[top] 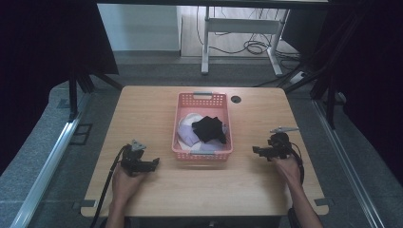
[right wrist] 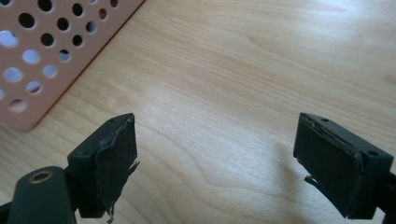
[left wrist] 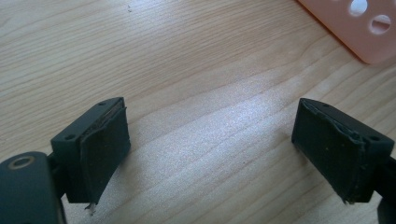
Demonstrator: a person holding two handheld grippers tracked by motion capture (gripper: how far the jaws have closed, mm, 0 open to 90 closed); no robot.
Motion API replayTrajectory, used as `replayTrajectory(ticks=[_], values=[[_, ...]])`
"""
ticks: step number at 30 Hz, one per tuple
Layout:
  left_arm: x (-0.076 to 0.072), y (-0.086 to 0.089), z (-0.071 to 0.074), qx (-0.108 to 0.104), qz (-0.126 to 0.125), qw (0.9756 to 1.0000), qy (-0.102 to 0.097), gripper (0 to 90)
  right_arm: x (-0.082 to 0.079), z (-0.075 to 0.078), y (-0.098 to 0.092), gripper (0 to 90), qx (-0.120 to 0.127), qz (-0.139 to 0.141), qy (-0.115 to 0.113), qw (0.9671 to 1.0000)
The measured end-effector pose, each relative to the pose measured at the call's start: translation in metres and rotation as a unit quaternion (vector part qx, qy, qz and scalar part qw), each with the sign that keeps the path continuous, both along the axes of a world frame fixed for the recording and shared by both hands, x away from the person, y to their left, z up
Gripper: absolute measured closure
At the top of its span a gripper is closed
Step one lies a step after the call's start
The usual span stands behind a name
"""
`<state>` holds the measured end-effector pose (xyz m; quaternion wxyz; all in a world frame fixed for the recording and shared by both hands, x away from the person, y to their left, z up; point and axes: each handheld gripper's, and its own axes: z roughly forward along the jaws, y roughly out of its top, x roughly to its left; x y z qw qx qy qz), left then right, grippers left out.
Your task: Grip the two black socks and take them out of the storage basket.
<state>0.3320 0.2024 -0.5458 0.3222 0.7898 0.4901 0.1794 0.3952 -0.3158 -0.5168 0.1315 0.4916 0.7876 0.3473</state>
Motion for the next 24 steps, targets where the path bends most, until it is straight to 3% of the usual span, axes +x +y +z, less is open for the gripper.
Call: replayTrajectory(ticks=[5, 24], values=[[0.0000, 0.0000, 0.0000, 0.000, 0.000, 1.0000, 0.000, 10.9, -0.0017, 0.0000, -0.0006, 13.5, -0.011, 0.004, -0.005, 0.9999], [0.0005, 0.0001, 0.0000, 0.000, -0.001, 1.0000, 0.000, 10.8, -0.0034, 0.0034, 0.0053, 13.3, -0.017, 0.009, -0.013, 0.9997]])
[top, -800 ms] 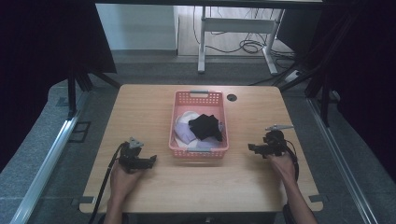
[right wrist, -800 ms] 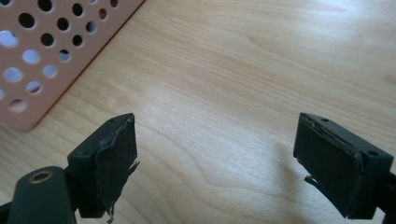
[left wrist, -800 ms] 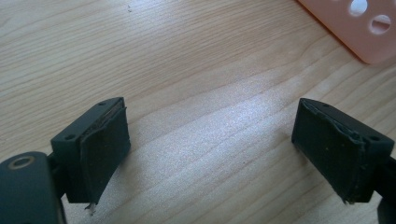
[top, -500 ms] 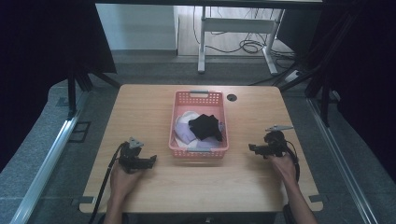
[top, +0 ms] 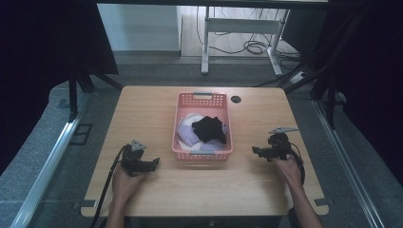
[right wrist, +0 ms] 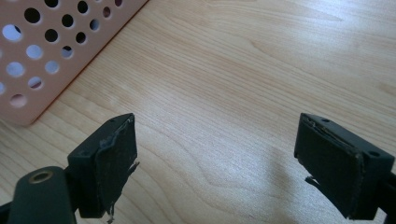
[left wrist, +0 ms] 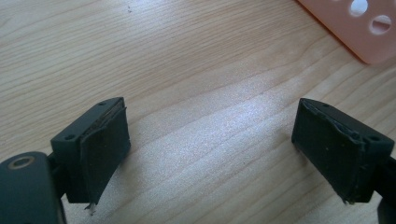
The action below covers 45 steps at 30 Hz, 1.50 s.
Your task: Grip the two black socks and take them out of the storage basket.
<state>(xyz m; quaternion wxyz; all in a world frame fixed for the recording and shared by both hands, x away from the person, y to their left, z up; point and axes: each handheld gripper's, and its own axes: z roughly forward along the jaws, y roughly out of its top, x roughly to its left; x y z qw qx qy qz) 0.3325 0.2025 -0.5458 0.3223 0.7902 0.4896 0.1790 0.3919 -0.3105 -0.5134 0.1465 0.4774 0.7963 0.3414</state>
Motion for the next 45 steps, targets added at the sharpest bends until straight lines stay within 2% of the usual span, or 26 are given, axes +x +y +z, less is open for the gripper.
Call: replayTrajectory(ticks=[13, 17, 19, 23, 33, 38, 39, 45], values=[[0.000, 0.000, 0.000, 0.000, 0.000, 1.0000, 0.000, 10.9, -0.002, 0.011, 0.009, 13.4, 0.006, 0.009, -0.015, 0.9998], [0.000, 0.000, 0.000, 0.000, 0.000, 1.0000, 0.000, 10.9, -0.001, 0.015, 0.010, 13.4, -0.002, 0.015, -0.021, 0.9997], [0.000, 0.000, 0.000, 0.000, 0.000, 1.0000, 0.000, 10.9, 0.000, 0.016, 0.011, 13.2, 0.007, 0.017, -0.018, 0.9997], [0.000, 0.000, 0.000, 0.000, 0.000, 1.0000, 0.000, 10.9, 0.001, 0.020, 0.013, 13.1, 0.009, 0.021, -0.011, 0.9997], [0.000, 0.000, 0.000, 0.000, 0.000, 1.0000, 0.000, 10.9, 0.002, 0.034, 0.019, 13.3, 0.014, 0.020, -0.024, 0.9994], [0.000, 0.000, 0.000, 0.000, 0.000, 1.0000, 0.000, 10.9, 0.004, 0.041, 0.022, 13.5, 0.021, 0.023, -0.021, 0.9993], [0.000, 0.000, 0.000, 0.000, 0.001, 1.0000, 0.000, 10.9, 0.005, 0.043, 0.024, 13.5, 0.032, 0.027, -0.019, 0.9989], [0.000, 0.000, 0.000, 0.000, 0.001, 1.0000, 0.000, 10.9, 0.006, 0.051, 0.030, 13.3, 0.033, 0.034, -0.021, 0.9986]])
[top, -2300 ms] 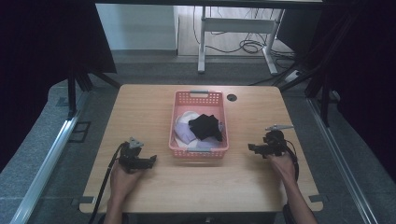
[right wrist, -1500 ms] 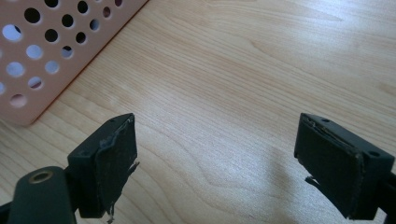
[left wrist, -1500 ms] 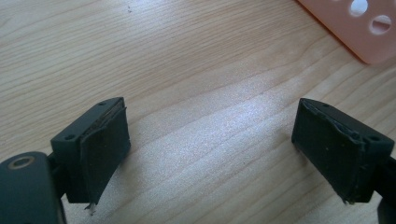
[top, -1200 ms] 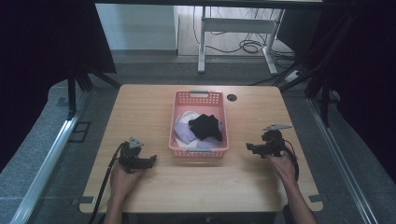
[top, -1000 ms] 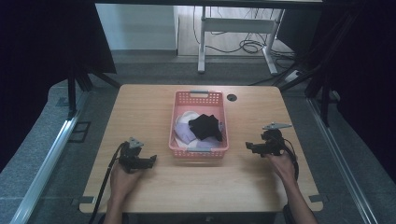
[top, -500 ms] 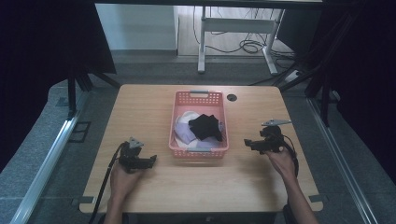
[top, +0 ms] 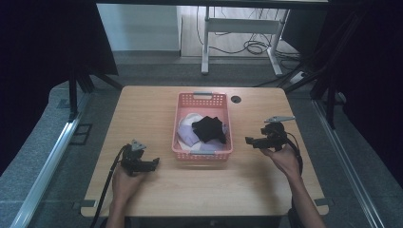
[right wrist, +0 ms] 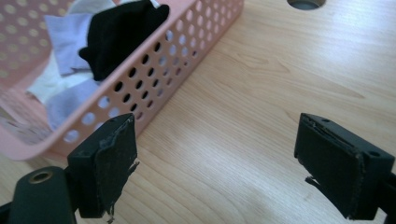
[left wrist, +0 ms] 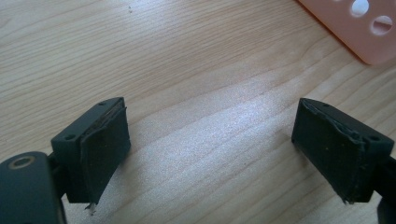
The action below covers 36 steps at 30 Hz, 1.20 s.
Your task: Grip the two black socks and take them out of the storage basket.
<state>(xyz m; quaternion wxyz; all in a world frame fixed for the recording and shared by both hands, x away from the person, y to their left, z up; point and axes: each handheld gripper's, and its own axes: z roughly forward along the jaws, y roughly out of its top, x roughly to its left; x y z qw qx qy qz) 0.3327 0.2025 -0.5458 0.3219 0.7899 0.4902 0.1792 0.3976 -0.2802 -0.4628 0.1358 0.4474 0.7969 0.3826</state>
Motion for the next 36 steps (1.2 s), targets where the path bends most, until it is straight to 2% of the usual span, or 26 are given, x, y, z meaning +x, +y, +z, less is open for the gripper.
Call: replayTrajectory(ticks=[3, 10, 16, 21, 25, 31, 36], values=[[0.000, 0.000, 0.000, 0.000, 0.000, 1.0000, 0.000, 10.9, 0.001, 0.004, 0.005, 13.8, -0.009, 0.004, -0.007, 0.9999], [0.000, 0.000, 0.000, 0.000, 0.000, 1.0000, 0.001, 10.9, 0.004, 0.012, 0.015, 15.1, 0.000, 0.011, -0.005, 0.9999], [0.000, 0.000, 0.000, 0.000, 0.000, 1.0000, 0.000, 10.9, 0.009, 0.020, 0.027, 14.5, 0.001, 0.033, -0.004, 0.9994], [0.000, 0.000, 0.000, 0.000, 0.000, 1.0000, 0.000, 10.9, 0.013, 0.028, 0.037, 14.9, -0.004, 0.048, -0.011, 0.9988], [0.000, 0.000, 0.000, 0.000, 0.000, 1.0000, 0.000, 10.9, 0.018, 0.032, 0.045, 18.3, -0.003, 0.049, -0.012, 0.9987], [0.000, 0.000, 0.000, 0.000, 0.000, 1.0000, 0.000, 10.9, 0.023, 0.036, 0.061, 27.6, 0.014, 0.065, -0.013, 0.9977], [0.000, 0.000, 0.000, 0.000, 0.000, 1.0000, 0.000, 10.9, 0.028, 0.038, 0.076, 34.2, 0.004, 0.074, -0.020, 0.9971]])
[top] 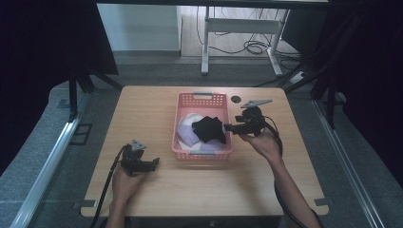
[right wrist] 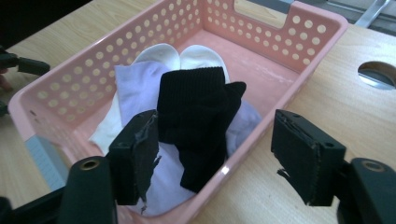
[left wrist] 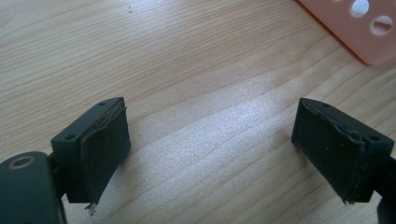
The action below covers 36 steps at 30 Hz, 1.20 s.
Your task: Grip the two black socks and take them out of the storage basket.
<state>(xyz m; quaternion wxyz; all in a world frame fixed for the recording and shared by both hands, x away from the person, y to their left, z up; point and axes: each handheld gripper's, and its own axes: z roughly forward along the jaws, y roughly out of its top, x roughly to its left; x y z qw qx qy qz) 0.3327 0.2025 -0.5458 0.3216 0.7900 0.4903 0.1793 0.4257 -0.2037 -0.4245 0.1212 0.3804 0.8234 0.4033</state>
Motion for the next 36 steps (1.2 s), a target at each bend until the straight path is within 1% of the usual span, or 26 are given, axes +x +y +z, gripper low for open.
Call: replayTrajectory(ticks=[5, 7, 8, 10, 11, 15, 18, 20, 23, 25, 27, 28, 29, 33, 36], values=[[0.000, 0.000, 0.000, 0.000, 0.000, 1.0000, 0.000, 10.9, 0.005, 0.000, 0.015, 39.5, -0.014, 0.017, -0.008, 0.9997], [0.000, 0.000, 0.000, 0.000, 0.000, 1.0000, 0.000, 10.9, 0.008, -0.003, 0.022, 40.1, -0.026, 0.024, -0.010, 0.9993], [0.000, 0.000, 0.000, 0.000, 0.000, 1.0000, 0.000, 10.9, 0.010, -0.005, 0.025, 40.1, -0.033, 0.028, -0.010, 0.9990], [0.000, 0.000, 0.000, 0.000, 0.000, 1.0000, 0.000, 10.9, 0.014, -0.009, 0.030, 40.4, -0.050, 0.028, -0.010, 0.9983], [0.000, 0.000, 0.000, 0.000, 0.000, 1.0000, 0.000, 10.9, 0.016, -0.012, 0.031, 40.7, -0.051, 0.032, -0.011, 0.9981], [0.000, 0.000, 0.000, 0.000, 0.000, 1.0000, 0.000, 10.9, 0.022, -0.022, 0.038, 41.1, -0.061, 0.030, 0.001, 0.9977], [0.000, 0.000, 0.000, 0.000, 0.000, 1.0000, 0.000, 10.9, 0.026, -0.028, 0.042, 43.9, -0.067, 0.033, 0.000, 0.9972], [0.000, 0.000, 0.000, 0.000, 0.000, 1.0000, 0.000, 10.9, 0.027, -0.032, 0.044, 48.0, -0.073, 0.034, 0.002, 0.9967], [0.000, 0.000, 0.000, 0.000, 0.000, 1.0000, 0.000, 10.9, 0.027, -0.036, 0.047, 63.7, -0.081, 0.042, 0.000, 0.9958], [0.000, 0.000, 0.000, 0.000, 0.000, 1.0000, 0.000, 10.9, 0.026, -0.036, 0.047, 72.5, -0.083, 0.045, -0.010, 0.9955], [0.000, 0.000, 0.000, 0.000, 0.000, 1.0000, 0.000, 10.9, 0.024, -0.033, 0.048, 80.2, -0.070, 0.055, -0.013, 0.9960], [0.000, 0.000, 0.000, 0.000, 0.000, 1.0000, 0.000, 10.9, 0.023, -0.032, 0.048, 82.3, -0.061, 0.058, -0.013, 0.9963], [0.000, 0.000, 0.000, 0.000, 0.000, 1.0000, 0.000, 10.9, 0.022, -0.029, 0.048, 83.9, -0.056, 0.059, -0.017, 0.9965], [0.000, 0.000, 0.000, 0.000, 0.000, 1.0000, 0.000, 10.9, 0.020, -0.015, 0.049, 85.3, -0.026, 0.068, -0.017, 0.9972], [0.000, 0.000, 0.000, 0.000, 0.000, 1.0000, 0.000, 10.9, 0.020, -0.003, 0.053, 85.3, -0.018, 0.072, -0.024, 0.9970]])
